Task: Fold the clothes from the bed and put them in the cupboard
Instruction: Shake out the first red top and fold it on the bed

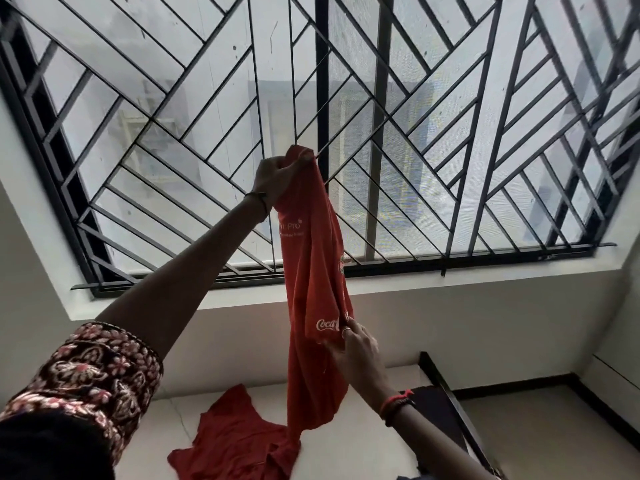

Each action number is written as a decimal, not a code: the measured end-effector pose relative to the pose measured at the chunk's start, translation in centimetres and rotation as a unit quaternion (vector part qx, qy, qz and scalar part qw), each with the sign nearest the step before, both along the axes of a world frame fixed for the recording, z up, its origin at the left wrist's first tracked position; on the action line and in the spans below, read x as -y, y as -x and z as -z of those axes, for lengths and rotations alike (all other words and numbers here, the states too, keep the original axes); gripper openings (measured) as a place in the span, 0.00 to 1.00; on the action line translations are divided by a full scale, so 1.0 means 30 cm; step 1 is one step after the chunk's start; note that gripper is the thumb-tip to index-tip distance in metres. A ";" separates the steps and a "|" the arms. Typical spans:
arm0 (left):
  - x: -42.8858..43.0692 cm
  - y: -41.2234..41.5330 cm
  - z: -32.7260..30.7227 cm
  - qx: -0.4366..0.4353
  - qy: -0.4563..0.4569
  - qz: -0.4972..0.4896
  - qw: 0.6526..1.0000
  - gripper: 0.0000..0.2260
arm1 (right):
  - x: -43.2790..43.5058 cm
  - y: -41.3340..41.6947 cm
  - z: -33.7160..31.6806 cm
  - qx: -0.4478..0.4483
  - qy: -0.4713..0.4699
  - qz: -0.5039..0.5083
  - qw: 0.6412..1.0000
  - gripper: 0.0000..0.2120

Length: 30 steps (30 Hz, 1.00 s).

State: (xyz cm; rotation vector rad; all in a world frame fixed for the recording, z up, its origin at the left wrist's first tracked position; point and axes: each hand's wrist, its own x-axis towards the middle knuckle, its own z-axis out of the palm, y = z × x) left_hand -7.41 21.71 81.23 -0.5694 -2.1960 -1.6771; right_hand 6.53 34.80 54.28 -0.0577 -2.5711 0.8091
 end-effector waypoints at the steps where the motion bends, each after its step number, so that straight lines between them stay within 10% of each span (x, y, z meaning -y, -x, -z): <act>1: 0.020 0.005 0.002 0.000 0.007 -0.005 1.000 0.16 | -0.017 0.008 0.000 -0.024 0.019 -0.017 0.999 0.16; 12: 0.440 0.090 0.169 0.016 0.150 -0.011 0.989 0.02 | -0.425 0.017 -0.263 0.049 0.133 -0.156 0.977 0.15; 20: 0.607 0.061 0.267 0.051 0.204 0.057 0.976 0.16 | -0.482 0.011 -0.401 0.109 0.255 -0.206 0.938 0.06; 23: 0.637 0.043 0.289 0.063 0.209 0.072 0.973 0.06 | -0.468 0.006 -0.387 0.096 0.327 -0.221 0.914 0.22; 30: 0.644 -0.004 0.374 0.125 0.256 0.162 0.945 0.09 | -0.380 0.023 -0.282 0.083 0.050 -0.048 0.994 0.16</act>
